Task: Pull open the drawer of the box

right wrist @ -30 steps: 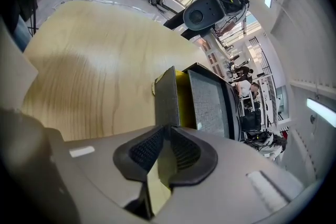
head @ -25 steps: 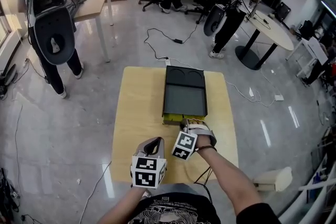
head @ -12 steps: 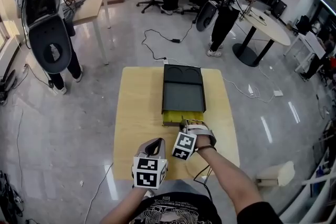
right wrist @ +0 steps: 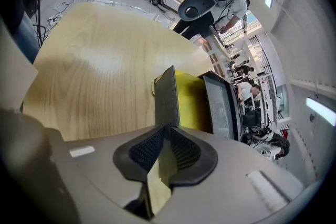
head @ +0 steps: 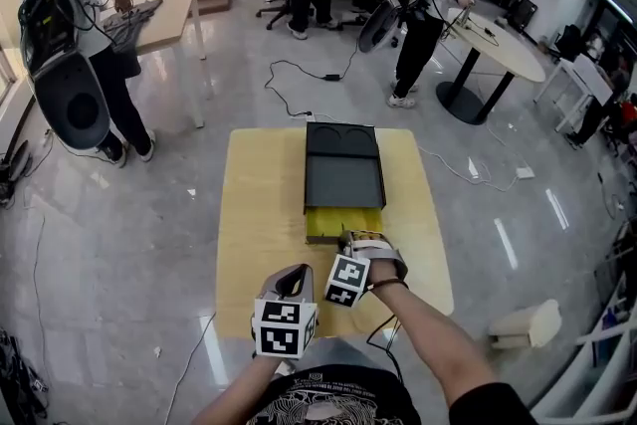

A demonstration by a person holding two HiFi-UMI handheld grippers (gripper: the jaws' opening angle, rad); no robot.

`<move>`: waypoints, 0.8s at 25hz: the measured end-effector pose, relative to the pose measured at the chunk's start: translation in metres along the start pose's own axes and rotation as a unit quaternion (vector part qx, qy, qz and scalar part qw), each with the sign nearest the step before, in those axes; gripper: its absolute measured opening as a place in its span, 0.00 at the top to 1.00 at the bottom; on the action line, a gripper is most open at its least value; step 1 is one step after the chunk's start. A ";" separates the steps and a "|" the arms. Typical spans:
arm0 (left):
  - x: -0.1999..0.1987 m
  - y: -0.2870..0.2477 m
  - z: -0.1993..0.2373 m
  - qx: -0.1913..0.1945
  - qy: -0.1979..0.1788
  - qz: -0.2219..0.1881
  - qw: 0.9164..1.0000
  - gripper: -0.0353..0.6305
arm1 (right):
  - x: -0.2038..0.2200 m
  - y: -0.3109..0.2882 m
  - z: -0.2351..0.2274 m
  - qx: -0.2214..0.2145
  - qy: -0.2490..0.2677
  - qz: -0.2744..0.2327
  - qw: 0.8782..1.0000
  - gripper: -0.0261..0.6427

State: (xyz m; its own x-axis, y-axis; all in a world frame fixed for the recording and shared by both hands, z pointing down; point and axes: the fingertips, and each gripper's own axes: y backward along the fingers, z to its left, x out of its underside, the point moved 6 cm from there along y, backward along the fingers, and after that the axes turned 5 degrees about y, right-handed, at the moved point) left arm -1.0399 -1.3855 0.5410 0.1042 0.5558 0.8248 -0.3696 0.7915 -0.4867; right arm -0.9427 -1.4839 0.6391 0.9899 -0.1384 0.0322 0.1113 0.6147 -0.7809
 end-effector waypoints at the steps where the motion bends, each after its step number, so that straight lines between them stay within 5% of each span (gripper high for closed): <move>1: 0.001 0.009 -0.014 0.000 -0.001 0.000 1.000 0.92 | 0.008 0.014 0.005 -0.001 0.000 0.000 1.000 0.88; 6: -0.048 0.059 -0.011 0.006 -0.004 0.003 1.000 0.92 | -0.028 0.071 -0.026 0.001 -0.008 -0.003 1.000 0.88; 15: 0.022 0.159 -0.062 0.012 -0.006 0.004 1.000 0.92 | -0.031 0.160 0.081 -0.001 -0.006 0.001 1.000 0.88; 20: 0.029 0.167 -0.083 0.018 -0.011 0.008 1.000 0.92 | -0.017 0.176 0.096 -0.002 -0.009 0.004 1.000 0.88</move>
State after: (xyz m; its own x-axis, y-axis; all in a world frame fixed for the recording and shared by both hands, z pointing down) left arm -1.0219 -1.2162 0.4602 0.0787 0.5619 0.8234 -0.4034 0.7733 -0.4891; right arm -0.9316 -1.2988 0.5612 0.9922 -0.1192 0.0375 0.1031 0.6121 -0.7840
